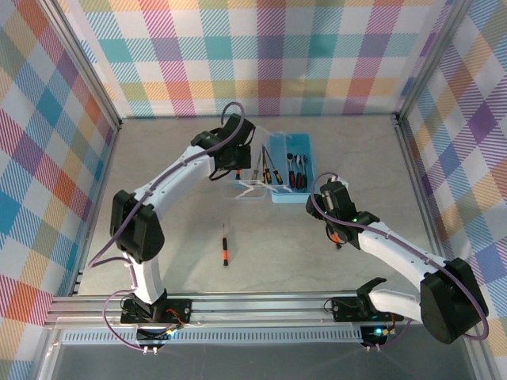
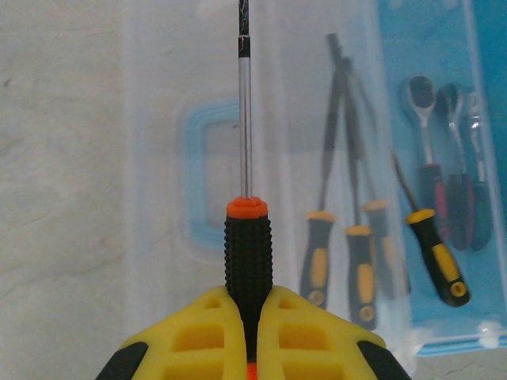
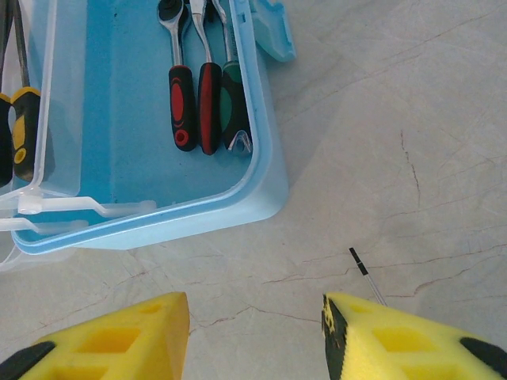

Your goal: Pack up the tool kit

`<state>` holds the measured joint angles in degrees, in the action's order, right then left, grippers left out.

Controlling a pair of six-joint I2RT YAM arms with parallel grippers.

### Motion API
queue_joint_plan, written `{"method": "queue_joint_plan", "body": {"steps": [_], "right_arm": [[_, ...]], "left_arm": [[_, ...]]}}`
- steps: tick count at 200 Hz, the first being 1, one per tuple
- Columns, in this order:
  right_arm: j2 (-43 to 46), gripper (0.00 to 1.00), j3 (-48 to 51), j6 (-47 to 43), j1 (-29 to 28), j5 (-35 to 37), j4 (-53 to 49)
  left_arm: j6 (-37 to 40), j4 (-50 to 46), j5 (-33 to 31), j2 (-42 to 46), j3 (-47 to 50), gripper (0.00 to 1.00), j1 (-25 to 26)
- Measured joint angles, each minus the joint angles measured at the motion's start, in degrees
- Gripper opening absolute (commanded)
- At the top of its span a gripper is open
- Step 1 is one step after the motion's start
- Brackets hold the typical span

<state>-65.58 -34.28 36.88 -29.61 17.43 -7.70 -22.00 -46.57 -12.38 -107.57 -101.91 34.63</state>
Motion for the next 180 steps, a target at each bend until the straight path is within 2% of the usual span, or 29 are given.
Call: {"method": "queue_joint_plan", "body": {"steps": [78,144,168,180], "right_arm": [[-0.3,0.49,0.0,0.0,0.0,0.0,0.0],[-0.6,0.49,0.0,0.0,0.0,0.1,0.0],[-0.9,0.49,0.0,0.0,0.0,0.2,0.1],[-1.0,0.49,0.0,0.0,0.0,0.2,0.1]], "left_arm": [[1.1,-4.2,2.8,-10.2,-16.0,0.06,0.9],[1.5,-4.5,4.0,-16.9,-19.8,0.06,0.9],[1.5,-4.6,4.0,-18.2,-19.9,0.13,0.9],[1.5,-4.6,4.0,-18.4,-19.9,0.22,0.9]]}}
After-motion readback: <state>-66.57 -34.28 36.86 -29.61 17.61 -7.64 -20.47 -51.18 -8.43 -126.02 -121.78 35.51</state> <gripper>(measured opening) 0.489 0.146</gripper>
